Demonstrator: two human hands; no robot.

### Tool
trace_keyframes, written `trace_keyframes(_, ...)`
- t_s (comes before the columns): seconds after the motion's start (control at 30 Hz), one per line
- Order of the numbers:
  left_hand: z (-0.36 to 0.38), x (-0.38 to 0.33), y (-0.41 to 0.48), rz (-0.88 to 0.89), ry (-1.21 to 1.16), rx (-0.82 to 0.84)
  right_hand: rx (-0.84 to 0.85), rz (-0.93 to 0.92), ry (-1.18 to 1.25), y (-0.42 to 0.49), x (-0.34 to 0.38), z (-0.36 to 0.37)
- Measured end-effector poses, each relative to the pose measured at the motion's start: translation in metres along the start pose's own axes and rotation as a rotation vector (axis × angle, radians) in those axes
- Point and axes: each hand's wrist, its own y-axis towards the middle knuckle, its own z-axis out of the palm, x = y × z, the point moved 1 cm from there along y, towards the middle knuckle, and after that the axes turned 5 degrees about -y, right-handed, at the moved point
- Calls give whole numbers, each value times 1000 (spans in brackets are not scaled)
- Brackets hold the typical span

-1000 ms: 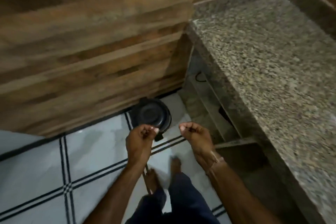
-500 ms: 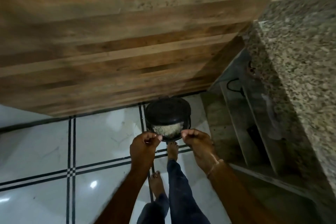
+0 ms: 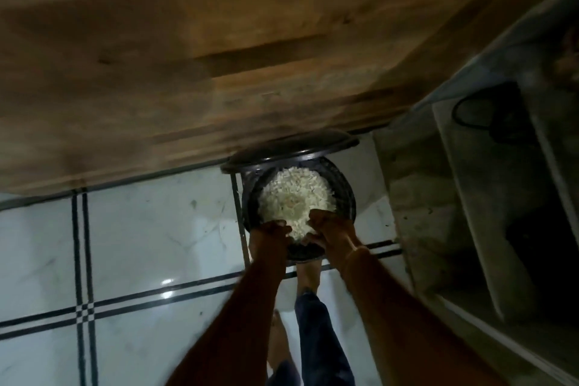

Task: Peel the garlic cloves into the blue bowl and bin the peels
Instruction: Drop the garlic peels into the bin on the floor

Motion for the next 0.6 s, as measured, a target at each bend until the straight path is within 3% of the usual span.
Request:
trace_keyframes(0.27, 9, 0, 16, 50, 97, -105, -131, -61, -23, 25, 3, 3)
trace_keyframes(0.37, 17, -10, 10, 63, 47, -54, -104, -51, -24, 12, 13, 7)
trace_keyframes(0.5, 32, -12, -5, 170, 281, 112, -13, 9, 68, 3, 23, 18)
trace_keyframes(0.6, 30, -7, -6, 5, 308, 216, 146, 52, 81, -8, 22, 31)
